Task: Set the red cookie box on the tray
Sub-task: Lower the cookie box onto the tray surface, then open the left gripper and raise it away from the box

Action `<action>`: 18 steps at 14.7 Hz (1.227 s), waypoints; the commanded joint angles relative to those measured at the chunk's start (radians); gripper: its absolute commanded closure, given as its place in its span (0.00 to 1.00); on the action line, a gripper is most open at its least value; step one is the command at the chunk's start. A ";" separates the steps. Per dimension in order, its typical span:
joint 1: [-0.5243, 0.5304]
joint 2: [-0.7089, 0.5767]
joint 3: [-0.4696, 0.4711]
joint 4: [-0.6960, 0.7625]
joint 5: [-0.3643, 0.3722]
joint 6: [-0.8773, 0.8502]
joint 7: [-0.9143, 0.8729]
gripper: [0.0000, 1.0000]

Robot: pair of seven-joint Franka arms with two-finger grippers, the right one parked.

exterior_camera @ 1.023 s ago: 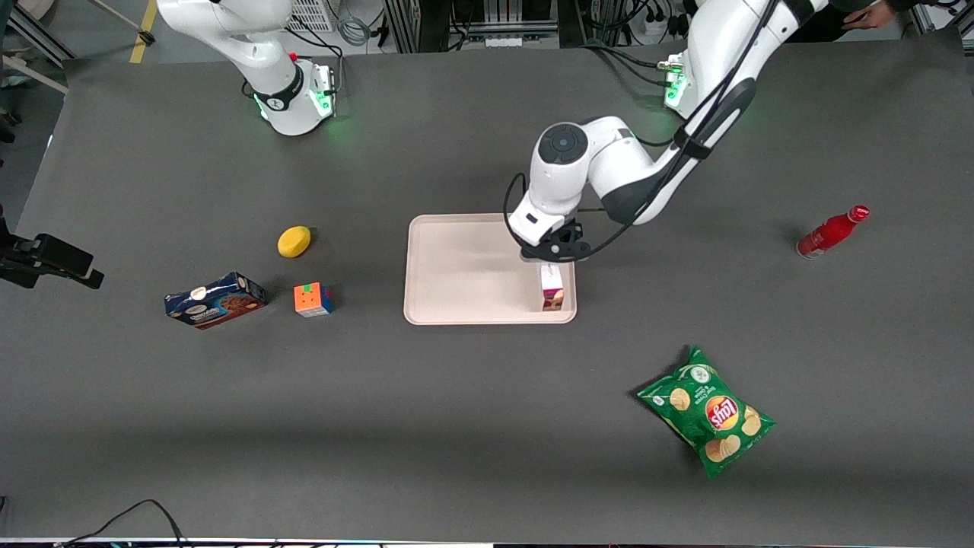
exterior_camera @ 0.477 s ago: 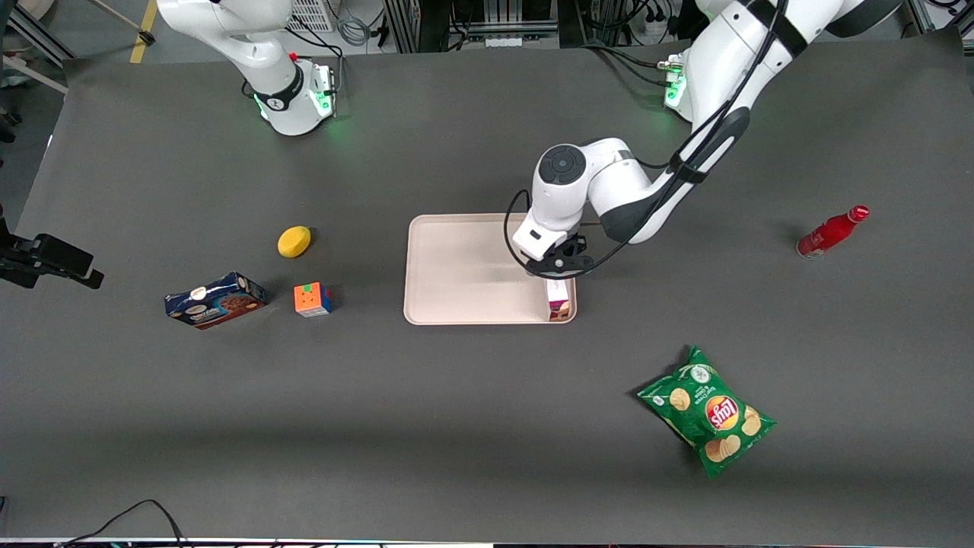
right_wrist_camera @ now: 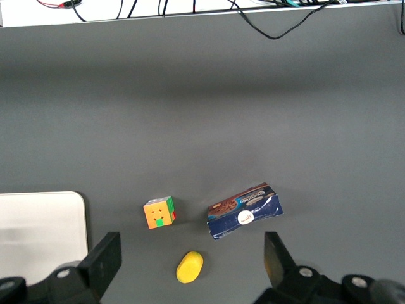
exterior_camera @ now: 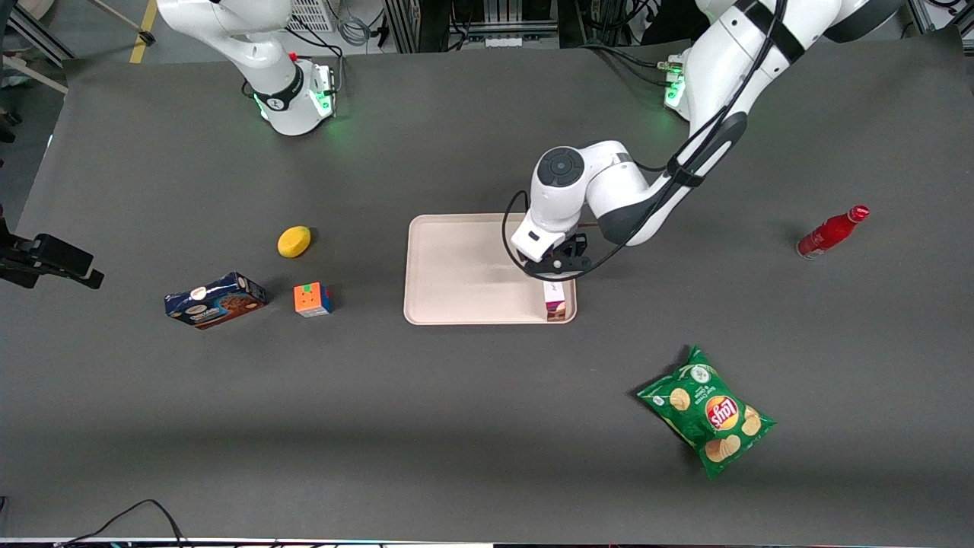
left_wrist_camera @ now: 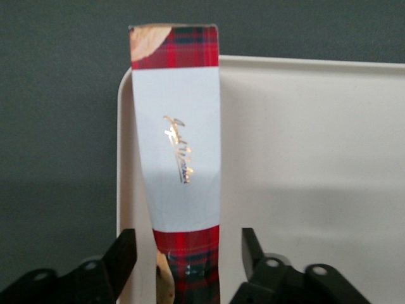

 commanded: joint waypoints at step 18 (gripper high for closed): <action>-0.021 -0.559 0.411 0.239 -0.598 -0.589 1.033 0.00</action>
